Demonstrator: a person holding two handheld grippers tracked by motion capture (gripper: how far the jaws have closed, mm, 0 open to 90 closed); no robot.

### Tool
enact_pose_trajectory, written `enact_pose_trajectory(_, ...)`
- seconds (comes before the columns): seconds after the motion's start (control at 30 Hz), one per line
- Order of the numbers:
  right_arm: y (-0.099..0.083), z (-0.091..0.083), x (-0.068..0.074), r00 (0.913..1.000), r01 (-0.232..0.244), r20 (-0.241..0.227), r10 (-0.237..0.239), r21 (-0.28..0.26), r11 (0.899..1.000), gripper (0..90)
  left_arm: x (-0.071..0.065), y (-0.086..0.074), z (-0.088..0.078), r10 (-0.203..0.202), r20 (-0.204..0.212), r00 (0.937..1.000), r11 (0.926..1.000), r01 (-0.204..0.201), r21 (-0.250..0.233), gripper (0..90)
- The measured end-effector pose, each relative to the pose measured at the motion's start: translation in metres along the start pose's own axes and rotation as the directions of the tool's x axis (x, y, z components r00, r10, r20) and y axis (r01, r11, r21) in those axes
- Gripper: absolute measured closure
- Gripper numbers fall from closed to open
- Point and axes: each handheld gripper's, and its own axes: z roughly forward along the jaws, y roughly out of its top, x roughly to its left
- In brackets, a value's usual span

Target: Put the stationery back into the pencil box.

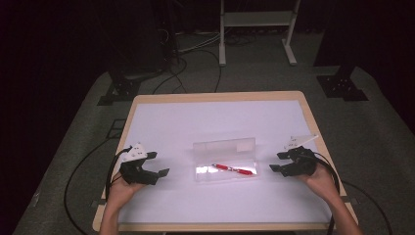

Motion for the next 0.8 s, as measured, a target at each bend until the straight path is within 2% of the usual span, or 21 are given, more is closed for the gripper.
enact_pose_trajectory(0.27, -0.016, -0.007, -0.002, 0.9997, -0.025, 0.009, 0.025, 0.019, 1.000, 39.5, -0.001, 0.000, 0.002, 0.002, 0.006, 1.0000, 1.0000, -0.002, 0.007, 15.2)
enact_pose_trajectory(0.37, -0.023, -0.010, -0.001, 0.9987, -0.049, 0.011, 0.049, 0.014, 0.999, 39.5, -0.003, 0.000, 0.002, 0.007, 0.003, 1.0000, 1.0000, -0.007, 0.007, 15.2)
enact_pose_trajectory(0.47, -0.027, -0.011, -0.002, 0.9989, -0.046, 0.012, 0.046, 0.013, 0.999, 39.5, -0.003, 0.000, 0.003, -0.001, 0.001, 1.0000, 1.0000, 0.001, 0.007, 14.5)
enact_pose_trajectory(0.6, -0.035, -0.015, -0.002, 0.9976, -0.067, 0.018, 0.067, 0.001, 0.998, 39.5, -0.004, 0.000, 0.005, -0.003, 0.001, 1.0000, 0.9999, 0.003, 0.014, 13.6)
enact_pose_trajectory(0.8, -0.046, -0.023, 0.001, 0.9951, -0.096, 0.018, 0.097, -0.046, 0.994, 39.1, -0.006, 0.003, 0.007, -0.013, 0.010, 0.9999, 0.9999, 0.013, 0.005, 12.9)
